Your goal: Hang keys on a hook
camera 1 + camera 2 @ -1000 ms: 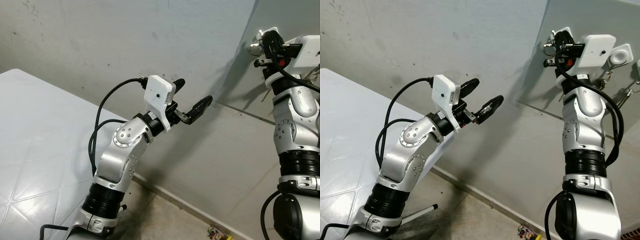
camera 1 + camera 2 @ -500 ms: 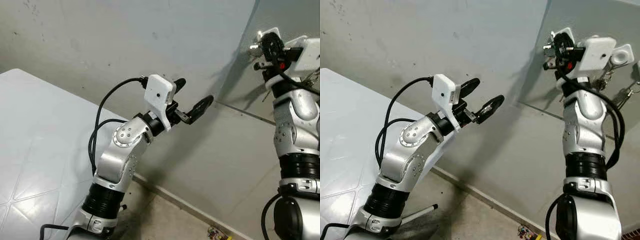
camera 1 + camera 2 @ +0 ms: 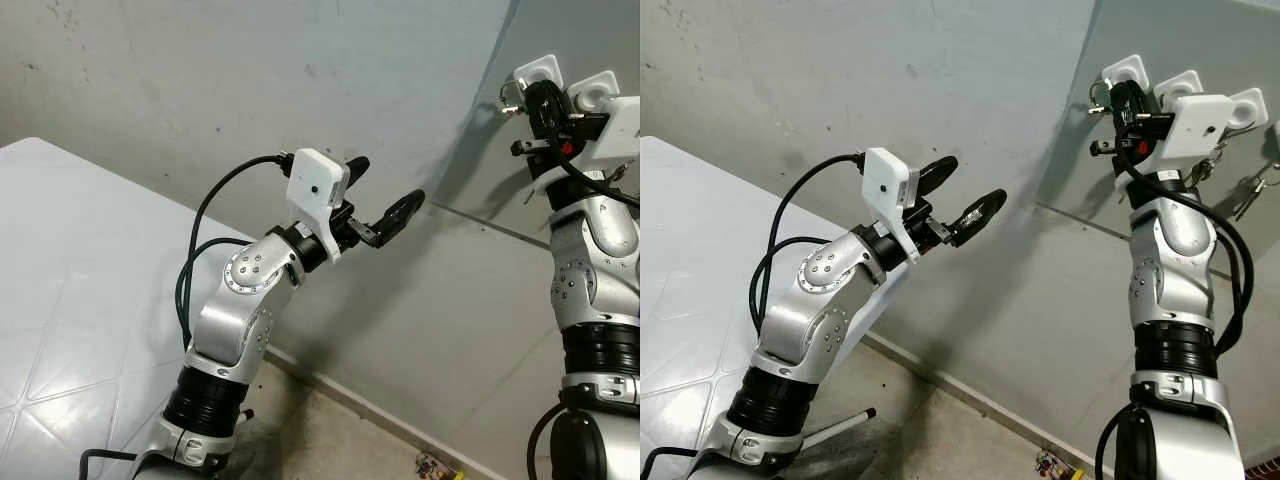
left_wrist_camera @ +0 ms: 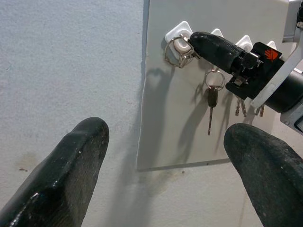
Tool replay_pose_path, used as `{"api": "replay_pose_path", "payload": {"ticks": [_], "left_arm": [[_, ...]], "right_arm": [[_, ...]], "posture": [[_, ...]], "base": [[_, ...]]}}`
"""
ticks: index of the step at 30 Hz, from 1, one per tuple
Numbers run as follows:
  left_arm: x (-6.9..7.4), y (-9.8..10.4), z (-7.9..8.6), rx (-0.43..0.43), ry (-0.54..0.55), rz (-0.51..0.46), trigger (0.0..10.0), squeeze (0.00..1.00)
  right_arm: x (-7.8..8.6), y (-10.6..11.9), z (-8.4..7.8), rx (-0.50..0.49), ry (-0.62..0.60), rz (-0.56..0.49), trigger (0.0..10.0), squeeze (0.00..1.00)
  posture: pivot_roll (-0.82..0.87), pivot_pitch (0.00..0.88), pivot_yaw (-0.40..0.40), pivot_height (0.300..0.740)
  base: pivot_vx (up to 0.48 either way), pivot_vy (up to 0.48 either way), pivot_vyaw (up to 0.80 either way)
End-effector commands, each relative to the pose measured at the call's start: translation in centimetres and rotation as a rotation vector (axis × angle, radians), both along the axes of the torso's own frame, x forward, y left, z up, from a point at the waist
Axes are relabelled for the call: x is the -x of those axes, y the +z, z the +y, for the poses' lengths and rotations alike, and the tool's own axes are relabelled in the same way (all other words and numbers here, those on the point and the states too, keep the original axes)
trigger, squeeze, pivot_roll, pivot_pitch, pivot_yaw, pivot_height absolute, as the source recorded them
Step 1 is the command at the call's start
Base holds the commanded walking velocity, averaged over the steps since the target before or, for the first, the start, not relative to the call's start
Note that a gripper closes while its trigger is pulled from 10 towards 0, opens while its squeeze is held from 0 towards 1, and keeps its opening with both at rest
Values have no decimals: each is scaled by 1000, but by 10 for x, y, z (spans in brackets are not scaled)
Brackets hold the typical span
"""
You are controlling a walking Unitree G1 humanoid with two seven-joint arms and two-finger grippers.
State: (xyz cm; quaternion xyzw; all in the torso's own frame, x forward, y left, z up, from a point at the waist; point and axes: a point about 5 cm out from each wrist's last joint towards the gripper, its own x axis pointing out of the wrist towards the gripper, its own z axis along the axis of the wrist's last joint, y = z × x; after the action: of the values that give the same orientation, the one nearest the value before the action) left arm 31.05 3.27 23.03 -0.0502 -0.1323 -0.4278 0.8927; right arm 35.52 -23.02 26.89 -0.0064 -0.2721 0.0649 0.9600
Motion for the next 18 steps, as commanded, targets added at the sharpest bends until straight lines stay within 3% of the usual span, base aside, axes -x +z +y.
{"api": "replay_pose_path", "payload": {"ticks": [1,18], "left_arm": [[1,6,-2,16,-15,-10,10000,0],[-2,9,-1,23,-6,-9,10000,0]], "right_arm": [[6,2,-9,1,-28,-15,10000,0],[9,-14,-2,70,5,49,10000,0]], "posture": [[-33,0,-50,740],[-35,0,-43,740]], "base": [[0,0,0],[0,0,0]]}}
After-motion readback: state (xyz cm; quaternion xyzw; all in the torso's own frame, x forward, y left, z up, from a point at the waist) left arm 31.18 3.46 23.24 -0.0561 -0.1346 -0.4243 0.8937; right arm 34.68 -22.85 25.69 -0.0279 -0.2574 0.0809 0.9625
